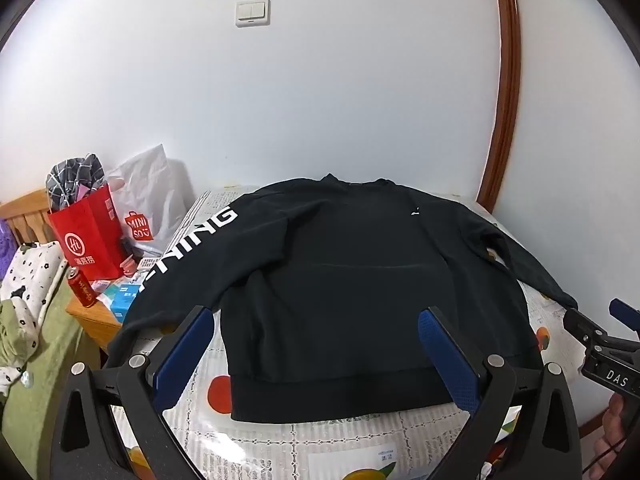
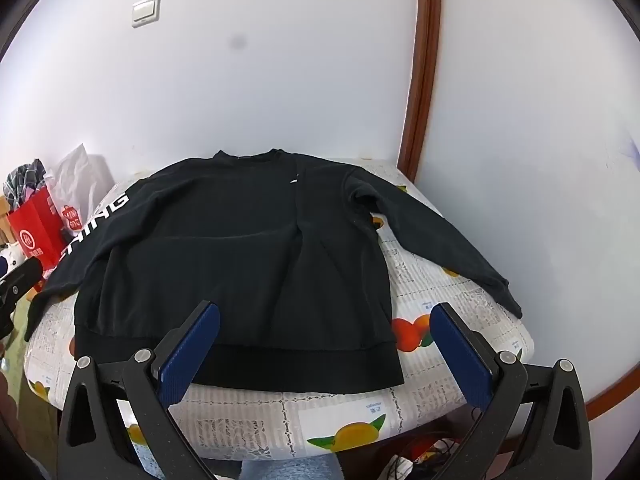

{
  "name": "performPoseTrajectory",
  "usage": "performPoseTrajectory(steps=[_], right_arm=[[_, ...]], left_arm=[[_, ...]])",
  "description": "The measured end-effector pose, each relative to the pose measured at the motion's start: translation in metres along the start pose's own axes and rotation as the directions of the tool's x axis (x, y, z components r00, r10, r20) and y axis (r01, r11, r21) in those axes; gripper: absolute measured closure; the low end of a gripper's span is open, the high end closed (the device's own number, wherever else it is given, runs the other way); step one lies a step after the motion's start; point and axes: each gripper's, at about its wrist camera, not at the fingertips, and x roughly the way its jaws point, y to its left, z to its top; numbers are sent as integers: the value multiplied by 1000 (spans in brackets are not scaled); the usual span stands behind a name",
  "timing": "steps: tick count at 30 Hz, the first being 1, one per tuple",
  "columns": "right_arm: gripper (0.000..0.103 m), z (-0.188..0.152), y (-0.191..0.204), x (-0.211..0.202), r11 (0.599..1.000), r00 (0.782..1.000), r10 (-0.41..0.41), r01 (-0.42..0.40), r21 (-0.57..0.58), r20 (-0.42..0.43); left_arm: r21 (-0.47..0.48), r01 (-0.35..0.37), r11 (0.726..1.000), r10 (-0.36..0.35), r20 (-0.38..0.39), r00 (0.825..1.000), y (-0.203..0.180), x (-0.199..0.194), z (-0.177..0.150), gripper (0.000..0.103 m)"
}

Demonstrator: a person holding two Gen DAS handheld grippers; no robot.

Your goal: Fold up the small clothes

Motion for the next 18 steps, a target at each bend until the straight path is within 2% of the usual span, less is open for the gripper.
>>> performPoseTrajectory(steps=[4, 6, 7, 11, 18], right_arm=[[0, 0, -4, 1, 1000, 1000, 19, -19, 22, -15], [0, 1, -14, -3, 999, 1000, 31, -31, 40, 3], [0, 4, -7, -3, 1000, 1000, 3, -3, 11, -10], [0, -4, -4, 1, 1000, 1000, -10, 10, -2, -9], [0, -7, -3, 6, 1000, 1000, -23, 23, -5, -16]], left_arm=[[-1, -5, 1000, 5, -35, 999, -2, 7, 1, 0], [-8, -23, 1000, 23, -16, 1000, -4, 2, 1, 0], [-7, -34, 999, 34, -16, 999, -6, 3, -1, 0], [-34, -53, 998, 53, 3, 999, 0, 4, -5, 0], [-72, -20, 997, 21, 6, 1000, 9, 4, -7, 0]])
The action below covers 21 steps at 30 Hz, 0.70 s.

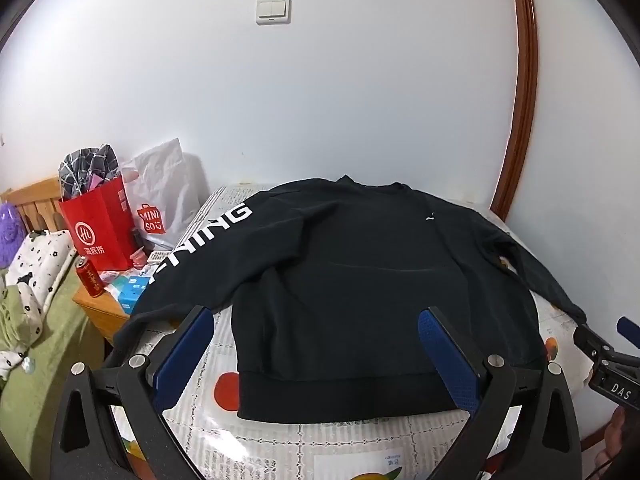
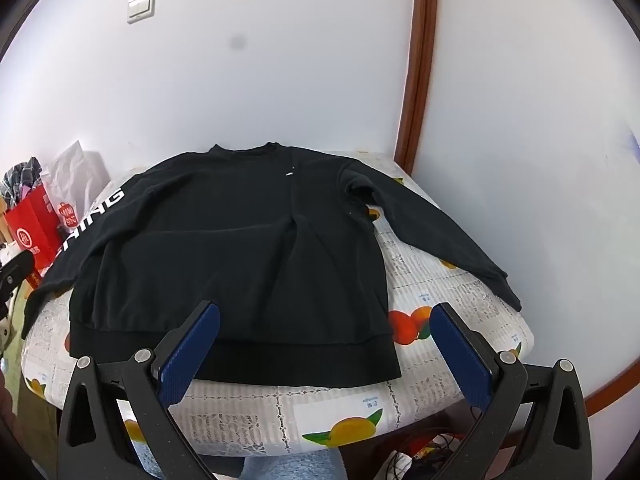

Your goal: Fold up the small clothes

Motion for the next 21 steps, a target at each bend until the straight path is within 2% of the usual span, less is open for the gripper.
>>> performPoseTrajectory(steps=[3, 9, 21], right_arm=[[0, -2, 0, 0, 1000, 1000, 6, -6, 0, 0], [0, -2, -3, 1, 1000, 1000, -3, 3, 1, -5], [0, -1, -8, 3, 1000, 1000, -9, 9, 19, -9]], left_arm=[[6, 23, 1000, -23, -12, 1000, -1, 2, 0, 0], [34, 26, 999, -25, -27, 999, -5, 4, -2, 0], [12, 49, 999, -48, -35, 998, 2, 3, -1, 0]])
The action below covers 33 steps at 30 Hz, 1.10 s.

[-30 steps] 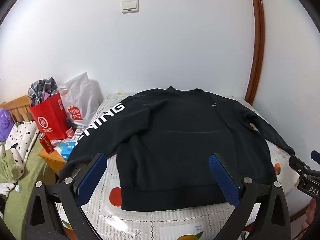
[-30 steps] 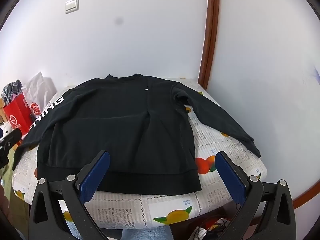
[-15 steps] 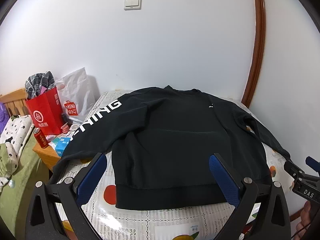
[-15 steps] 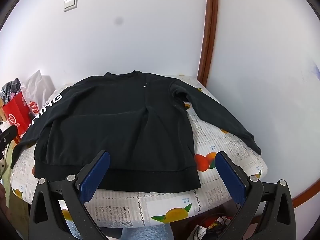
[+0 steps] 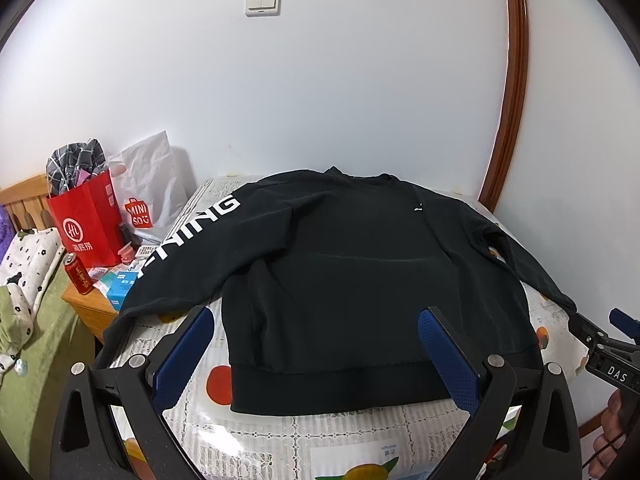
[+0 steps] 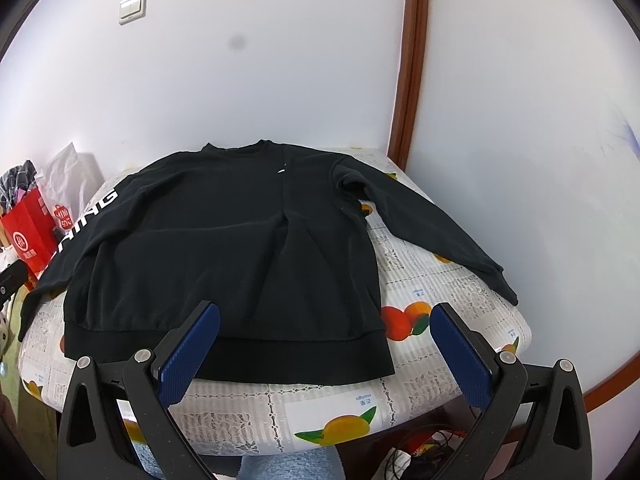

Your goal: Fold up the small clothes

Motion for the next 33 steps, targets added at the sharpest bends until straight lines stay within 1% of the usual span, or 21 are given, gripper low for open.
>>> performPoseTrajectory(steps=[6, 10, 16, 21, 33], right_arm=[[0, -1, -1, -2, 1000, 1000, 9, -9, 1, 8], [0, -2, -2, -3, 1000, 1000, 13, -13, 0, 13], [0, -3, 0, -5, 1000, 1000, 16, -16, -1, 15], [0, -3, 3, -6, 1000, 1000, 13, -13, -7, 18], [0, -3, 5, -5, 1000, 1000, 11, -11, 3, 17]], left_arm=[[1, -5, 1000, 5, 4, 1000, 3, -3, 1, 0], [-9, 6, 1000, -6, 2, 1000, 4, -4, 1, 0], [18, 4, 1000, -4, 6, 1000, 1, -6, 0, 0], [11, 20, 1000, -20, 15, 1000, 2, -9, -1, 0], [35, 19, 999, -20, 13, 1000, 2, -8, -4, 0]])
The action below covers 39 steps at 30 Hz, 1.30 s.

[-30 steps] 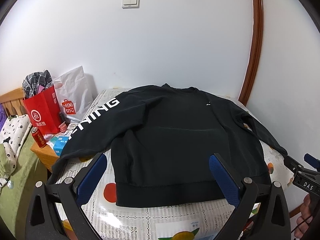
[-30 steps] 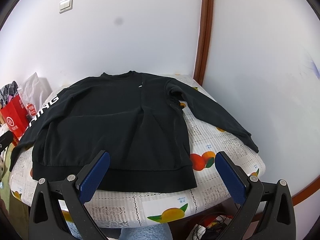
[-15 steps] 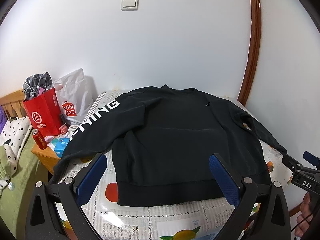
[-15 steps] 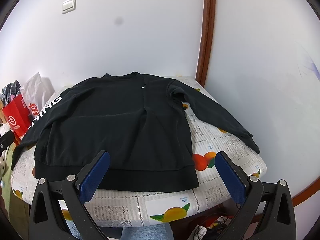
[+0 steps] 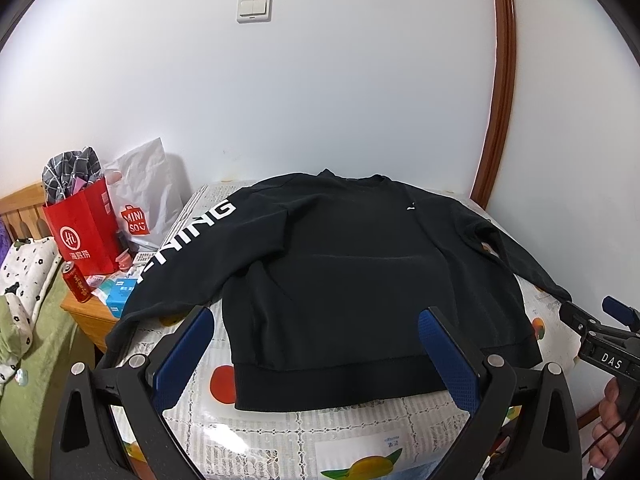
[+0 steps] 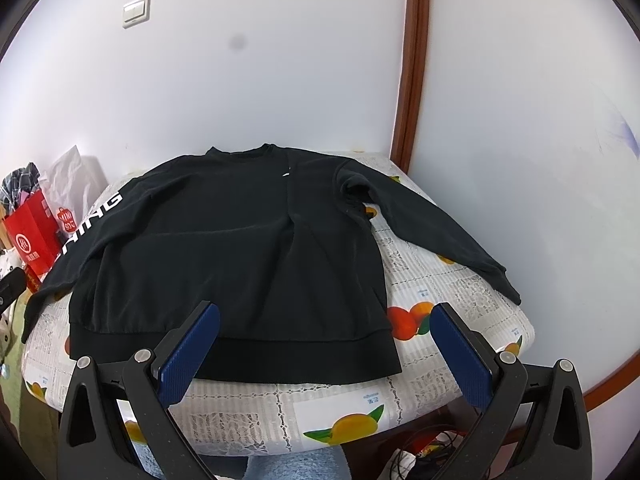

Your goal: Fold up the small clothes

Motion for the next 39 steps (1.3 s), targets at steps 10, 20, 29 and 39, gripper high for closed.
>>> performPoseTrajectory(steps=[10, 20, 29, 39], right_arm=[[0, -1, 8, -1, 1000, 1000, 18, -18, -8, 13], [0, -4, 11, -2, 998, 997, 65, -65, -13, 31], [0, -7, 20, 0, 994, 993, 99, -96, -43, 64], [0, -10, 27, -1, 996, 994, 72, -68, -51, 86]], left_arm=[[4, -6, 1000, 6, 10, 1000, 3, 1, 0, 0], [-39, -14, 999, 13, -25, 1000, 12, 15, -9, 0], [-45, -31, 999, 31, -17, 999, 15, 13, -6, 0], [-72, 8, 997, -10, -29, 1000, 24, 20, -6, 0]])
